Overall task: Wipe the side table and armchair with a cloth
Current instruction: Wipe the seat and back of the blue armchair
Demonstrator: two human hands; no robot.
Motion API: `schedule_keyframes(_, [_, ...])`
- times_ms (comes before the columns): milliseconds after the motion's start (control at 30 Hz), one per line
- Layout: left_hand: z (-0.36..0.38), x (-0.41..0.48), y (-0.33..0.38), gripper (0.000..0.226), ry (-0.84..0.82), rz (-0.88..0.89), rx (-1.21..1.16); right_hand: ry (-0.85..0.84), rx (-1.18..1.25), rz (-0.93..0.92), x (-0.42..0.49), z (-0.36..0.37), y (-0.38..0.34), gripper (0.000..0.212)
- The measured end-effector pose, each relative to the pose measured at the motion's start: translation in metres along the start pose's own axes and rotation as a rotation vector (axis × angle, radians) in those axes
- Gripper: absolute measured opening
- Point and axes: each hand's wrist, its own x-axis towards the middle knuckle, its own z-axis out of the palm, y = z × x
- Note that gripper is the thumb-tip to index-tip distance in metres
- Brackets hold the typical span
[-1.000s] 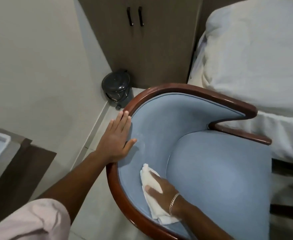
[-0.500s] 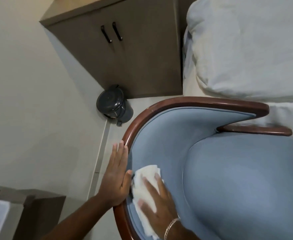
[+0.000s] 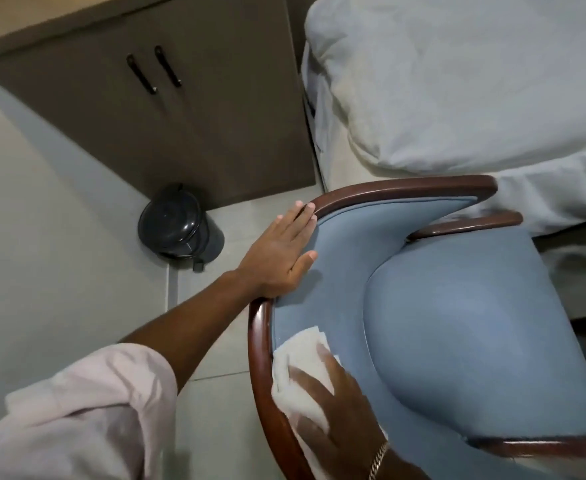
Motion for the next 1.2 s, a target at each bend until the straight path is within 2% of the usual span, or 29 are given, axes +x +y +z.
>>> schedule_keyframes(67, [-0.003, 0.01, -0.003, 0.074, -0.014, 0.03, -0.01, 0.02, -0.044, 0.067, 0.008, -0.001, -0.007, 0.063])
schedule_keyframes(167, [-0.002, 0.013, -0.005, 0.073, -0.002, 0.034, -0.043, 0.152, -0.02, 0.146, 0.06, -0.011, -0.031, 0.061])
schedule_keyframes(233, [-0.002, 0.012, -0.005, 0.071, 0.006, 0.02, -0.058, 0.165, -0.004, 0.141, 0.075, -0.014, -0.032, 0.058])
schedule_keyframes(400, [-0.002, 0.012, -0.003, 0.068, 0.013, 0.021, 0.004, 0.145, -0.032, -0.09, -0.005, -0.007, 0.002, 0.05])
schedule_keyframes(467, [0.001, 0.013, -0.003, 0.068, 0.016, 0.024, 0.055, 0.184, -0.061, -0.058, -0.015, 0.001, 0.013, 0.052])
schedule_keyframes(533, [0.002, 0.014, -0.004, 0.067, 0.02, 0.028, 0.099, 0.133, -0.052, 0.009, -0.005, 0.004, 0.015, 0.058])
schedule_keyframes(567, [0.002, 0.014, -0.004, 0.067, 0.02, 0.021, 0.115, 0.142, 0.007, 0.02, 0.003, 0.004, 0.012, 0.058])
schedule_keyframes(667, [0.003, 0.015, -0.004, 0.066, 0.038, 0.008, 0.122, 0.4, 0.318, 0.089, 0.057, 0.008, 0.014, 0.055])
schedule_keyframes(733, [0.004, 0.016, -0.004, 0.065, 0.066, -0.002, 0.116, 0.54, 0.549, 0.278, 0.112, 0.0, 0.034, 0.056])
schedule_keyframes(800, [0.007, 0.015, -0.005, 0.064, 0.099, -0.035, 0.109, 0.627, 0.611, 0.44, 0.153, -0.009, 0.077, 0.056])
schedule_keyframes(867, [0.011, 0.015, -0.007, 0.064, 0.121, -0.05, 0.101, 0.564, 0.605, 0.472, 0.157, -0.004, 0.128, 0.05])
schedule_keyframes(900, [0.012, 0.015, -0.008, 0.064, 0.126, -0.054, 0.11, 0.46, 0.6, 0.508, 0.145, 0.0, 0.149, 0.048])
schedule_keyframes(967, [0.013, 0.015, -0.007, 0.064, 0.137, -0.084, 0.13, 0.162, 0.452, 0.591, 0.107, 0.01, 0.172, 0.055])
schedule_keyframes(1033, [0.013, 0.015, -0.001, 0.063, 0.194, -0.186, 0.068, -0.042, 0.394, 0.492, 0.071, 0.01, 0.168, 0.06])
schedule_keyframes(1133, [0.011, -0.002, 0.029, 0.063, 0.371, -0.408, -0.251, -0.13, 0.49, 0.213, 0.033, -0.014, 0.109, 0.055])
schedule_keyframes(1200, [0.013, -0.028, 0.06, 0.067, 0.491, -0.55, -0.558, -0.091, 0.673, 0.214, 0.019, -0.035, 0.06, 0.061])
